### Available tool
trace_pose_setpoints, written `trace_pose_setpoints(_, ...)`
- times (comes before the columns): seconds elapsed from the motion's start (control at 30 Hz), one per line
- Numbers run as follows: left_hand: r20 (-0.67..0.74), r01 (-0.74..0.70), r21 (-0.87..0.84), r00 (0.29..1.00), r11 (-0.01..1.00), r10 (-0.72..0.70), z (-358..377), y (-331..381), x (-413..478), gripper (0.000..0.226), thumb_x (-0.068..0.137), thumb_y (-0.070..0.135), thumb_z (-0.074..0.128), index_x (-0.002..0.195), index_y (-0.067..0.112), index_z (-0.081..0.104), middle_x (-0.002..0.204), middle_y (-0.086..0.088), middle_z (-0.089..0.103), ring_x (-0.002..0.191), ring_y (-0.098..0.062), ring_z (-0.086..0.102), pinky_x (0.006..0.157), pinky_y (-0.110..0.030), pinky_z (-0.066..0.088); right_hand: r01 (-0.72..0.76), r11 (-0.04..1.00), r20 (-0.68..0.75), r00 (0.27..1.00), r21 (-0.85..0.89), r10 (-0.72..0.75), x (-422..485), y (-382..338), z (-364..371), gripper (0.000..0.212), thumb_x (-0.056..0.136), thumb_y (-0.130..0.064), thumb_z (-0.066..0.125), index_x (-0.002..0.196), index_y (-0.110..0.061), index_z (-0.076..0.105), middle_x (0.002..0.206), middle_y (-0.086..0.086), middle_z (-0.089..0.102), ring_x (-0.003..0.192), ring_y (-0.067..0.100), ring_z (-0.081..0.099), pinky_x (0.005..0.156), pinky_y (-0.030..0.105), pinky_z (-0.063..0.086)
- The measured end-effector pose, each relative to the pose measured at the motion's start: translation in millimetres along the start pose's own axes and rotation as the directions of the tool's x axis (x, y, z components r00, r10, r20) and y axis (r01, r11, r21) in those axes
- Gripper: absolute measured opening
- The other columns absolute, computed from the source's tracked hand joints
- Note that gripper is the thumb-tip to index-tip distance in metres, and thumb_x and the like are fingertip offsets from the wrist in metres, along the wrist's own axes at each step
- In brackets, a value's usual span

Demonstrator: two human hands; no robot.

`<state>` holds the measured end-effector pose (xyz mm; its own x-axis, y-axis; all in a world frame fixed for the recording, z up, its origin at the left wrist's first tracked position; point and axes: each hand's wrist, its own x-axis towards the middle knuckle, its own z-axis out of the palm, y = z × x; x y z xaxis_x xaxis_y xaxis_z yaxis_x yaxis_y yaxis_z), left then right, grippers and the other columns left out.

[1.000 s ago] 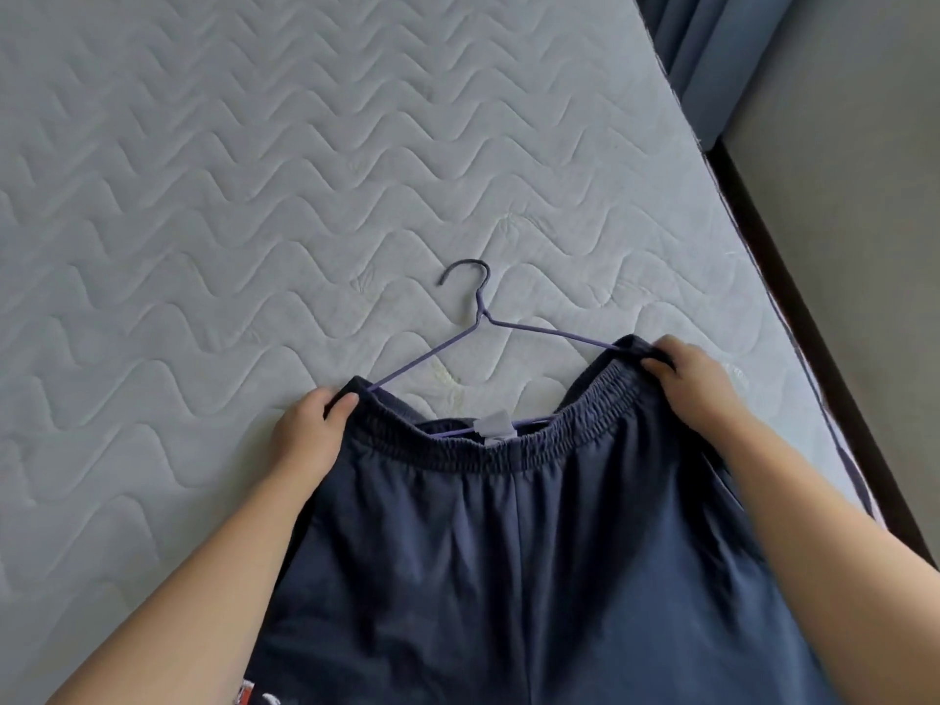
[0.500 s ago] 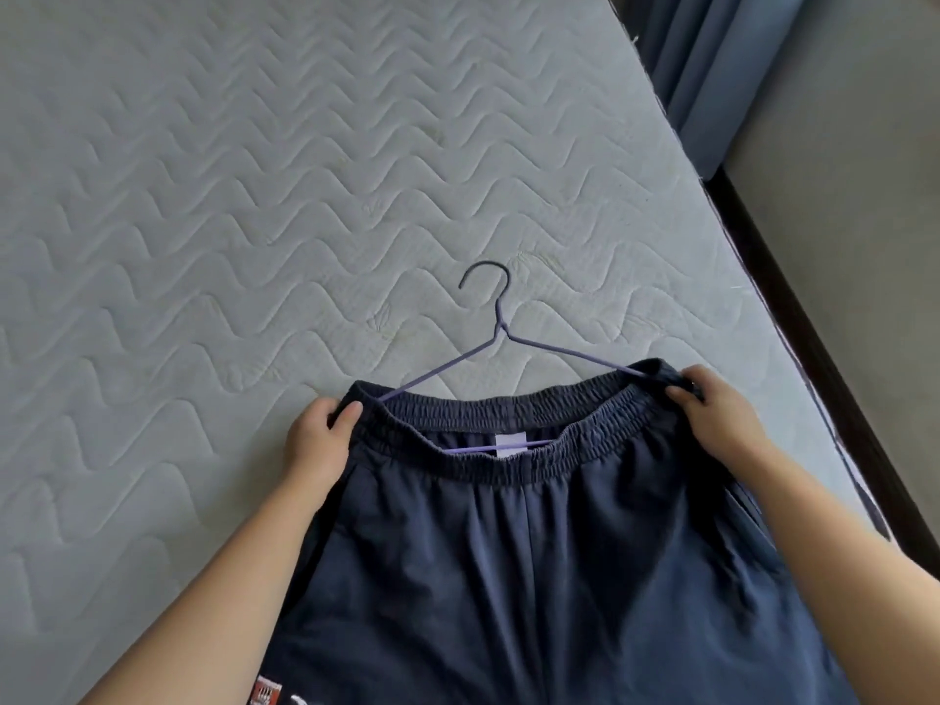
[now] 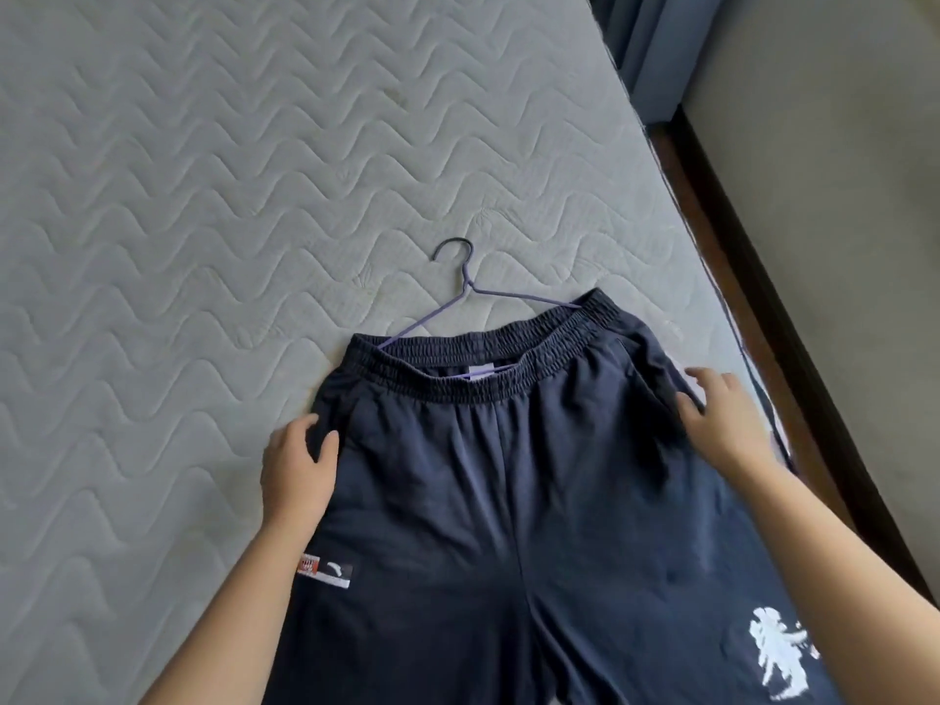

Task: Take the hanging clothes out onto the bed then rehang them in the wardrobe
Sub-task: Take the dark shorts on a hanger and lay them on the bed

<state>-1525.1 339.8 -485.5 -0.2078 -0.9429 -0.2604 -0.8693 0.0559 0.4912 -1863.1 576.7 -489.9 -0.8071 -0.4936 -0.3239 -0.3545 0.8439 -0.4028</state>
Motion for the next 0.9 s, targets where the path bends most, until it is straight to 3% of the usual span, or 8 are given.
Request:
trace_pose_setpoints(0.13,0.139,0.147,-0.151,0.982,0.978,-0.126,-29,3,-92,0.027,0.090,0.014,0.051,0.115,0.004,0.055,0.116,-0.011,0.057,0.092,-0.018,0.057,0.075,-0.016,0.043,-0.135,0.990,0.043,0.990,0.033,0.134,-91,30,-18,0.037,0.086,-0.010,0.054,0.121,0.001,0.052,0.118,0.028,0.055,0.114,0.040,0.050,0.097,0.045,0.039)
trace_pose_setpoints(0.27,0.244,0.297,-0.169,0.936,0.940,-0.252,-46,-5,-171,0.019,0.089,0.013,0.052,0.106,0.006,0.059,0.111,-0.014,0.062,0.101,-0.025,0.059,0.084,-0.030,0.041,-0.273,0.960,0.154,0.953,0.062,0.261,-181,52,-33,0.036,0.087,-0.009,0.054,0.121,0.001,0.052,0.119,0.025,0.057,0.115,0.038,0.051,0.097,0.044,0.039)
trace_pose_setpoints(0.33,0.283,0.341,-0.149,0.914,0.928,-0.290,-57,-4,-209,0.017,0.089,0.012,0.052,0.104,0.008,0.060,0.109,-0.014,0.063,0.098,-0.026,0.058,0.083,-0.029,0.041,-0.368,0.920,0.203,0.919,0.134,0.338,-218,57,-45,0.034,0.088,-0.008,0.053,0.120,0.003,0.053,0.118,0.026,0.059,0.109,0.037,0.056,0.094,0.042,0.041)
trace_pose_setpoints(0.47,0.388,0.330,-0.073,0.879,0.941,-0.277,-83,0,-270,0.008,0.090,0.014,0.050,0.095,0.019,0.055,0.108,-0.011,0.063,0.098,-0.024,0.059,0.078,-0.025,0.039,-0.475,0.846,0.269,0.870,0.240,0.412,-272,63,-73,0.033,0.090,-0.012,0.051,0.121,0.000,0.052,0.117,0.021,0.061,0.102,0.032,0.057,0.079,0.033,0.040)
trace_pose_setpoints(0.57,0.464,0.153,0.054,0.871,0.987,-0.160,-103,0,-301,0.017,0.090,0.017,0.050,0.105,0.014,0.059,0.106,-0.005,0.062,0.093,-0.017,0.058,0.078,-0.023,0.041,-0.547,0.783,0.322,0.829,0.297,0.457,-294,72,-86,0.035,0.091,-0.016,0.050,0.123,-0.003,0.051,0.119,0.019,0.059,0.102,0.030,0.055,0.080,0.034,0.044)
trace_pose_setpoints(0.63,0.469,0.075,0.081,0.877,0.994,-0.105,-121,0,-319,0.020,0.091,0.017,0.050,0.109,0.013,0.058,0.102,-0.001,0.060,0.089,-0.015,0.056,0.078,-0.023,0.042,-0.564,0.770,0.357,0.814,0.298,0.458,-302,80,-93,0.035,0.090,-0.016,0.050,0.123,-0.003,0.051,0.118,0.019,0.059,0.101,0.029,0.055,0.073,0.034,0.048)
trace_pose_setpoints(0.7,0.436,0.105,0.073,0.891,0.992,-0.127,-139,-5,-336,0.021,0.091,0.017,0.049,0.110,0.013,0.057,0.102,0.000,0.059,0.091,-0.015,0.056,0.077,-0.023,0.040,-0.558,0.782,0.391,0.810,0.278,0.438,-309,88,-100,0.035,0.090,-0.017,0.050,0.122,-0.003,0.052,0.114,0.018,0.060,0.097,0.028,0.056,0.061,0.029,0.045)
trace_pose_setpoints(0.9,0.304,0.316,-0.043,0.908,0.948,-0.289,-165,-47,-387,0.009,0.090,0.015,0.051,0.095,0.014,0.059,0.106,-0.012,0.064,0.101,-0.027,0.059,0.083,-0.032,0.043,-0.446,0.879,0.409,0.843,0.166,0.350,-325,98,-105,0.032,0.089,-0.018,0.052,0.116,-0.003,0.055,0.109,0.015,0.063,0.100,0.032,0.060,0.085,0.038,0.046)
